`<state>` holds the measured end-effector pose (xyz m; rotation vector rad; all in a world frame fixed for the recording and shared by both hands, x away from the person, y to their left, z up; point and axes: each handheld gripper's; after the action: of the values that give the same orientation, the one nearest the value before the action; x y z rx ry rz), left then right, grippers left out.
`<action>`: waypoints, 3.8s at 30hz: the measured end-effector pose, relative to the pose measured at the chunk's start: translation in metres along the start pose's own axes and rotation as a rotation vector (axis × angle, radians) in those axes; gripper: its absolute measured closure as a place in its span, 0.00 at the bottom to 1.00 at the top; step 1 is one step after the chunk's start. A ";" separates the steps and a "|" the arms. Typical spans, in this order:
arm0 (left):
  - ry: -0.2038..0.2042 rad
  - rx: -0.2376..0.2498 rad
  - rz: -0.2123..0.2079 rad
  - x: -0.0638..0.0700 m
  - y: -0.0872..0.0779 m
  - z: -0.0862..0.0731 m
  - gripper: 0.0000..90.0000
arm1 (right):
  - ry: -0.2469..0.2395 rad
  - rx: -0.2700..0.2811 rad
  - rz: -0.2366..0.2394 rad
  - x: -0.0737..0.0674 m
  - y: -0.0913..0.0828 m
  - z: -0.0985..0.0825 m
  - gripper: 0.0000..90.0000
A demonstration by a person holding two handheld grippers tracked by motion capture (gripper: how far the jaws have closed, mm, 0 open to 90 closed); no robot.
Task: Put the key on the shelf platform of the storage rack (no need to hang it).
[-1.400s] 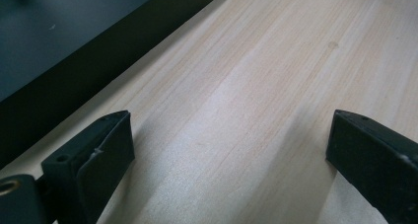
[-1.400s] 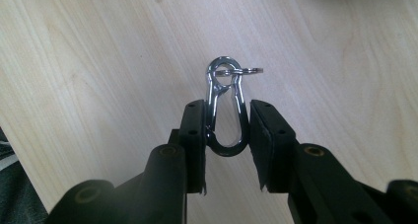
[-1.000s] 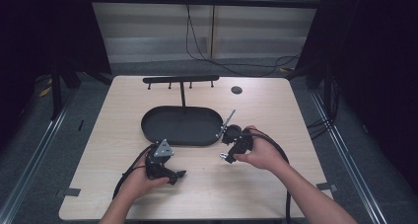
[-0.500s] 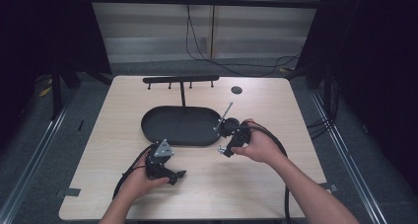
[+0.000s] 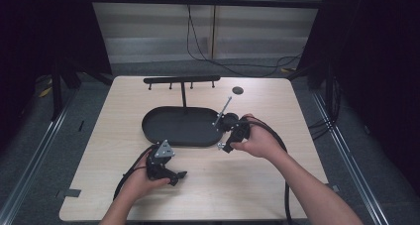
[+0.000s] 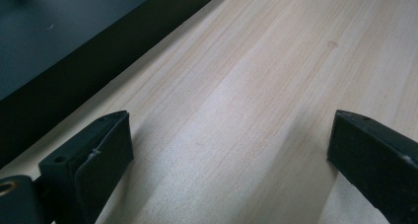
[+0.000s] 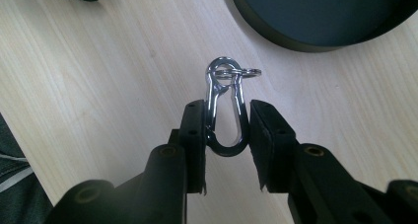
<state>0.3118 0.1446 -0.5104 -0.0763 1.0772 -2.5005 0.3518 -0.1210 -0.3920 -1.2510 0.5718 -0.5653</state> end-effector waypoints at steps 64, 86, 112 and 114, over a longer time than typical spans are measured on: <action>0.002 -0.004 -0.006 0.000 0.000 0.000 0.03 | 0.029 0.036 -0.030 0.021 -0.032 0.049 0.77; -0.003 0.000 -0.011 0.000 0.000 0.000 0.03 | 0.055 0.037 -0.038 0.031 -0.011 0.070 0.77; -0.003 -0.001 -0.011 0.000 0.000 0.000 0.03 | 0.047 0.036 -0.044 0.034 0.013 0.082 0.77; -0.003 -0.001 -0.011 0.000 0.000 0.000 0.03 | 0.047 0.038 -0.045 0.033 0.016 0.083 0.77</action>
<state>0.3120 0.1446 -0.5102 -0.0862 1.0796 -2.5089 0.4335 -0.0817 -0.3929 -1.2193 0.5708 -0.6424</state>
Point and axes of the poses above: each handheld gripper's, and its own axes: y roughly forward along the jaws, z roughly out of its top, x roughly to its right, and after that the axes turned 11 degrees about y, right-handed
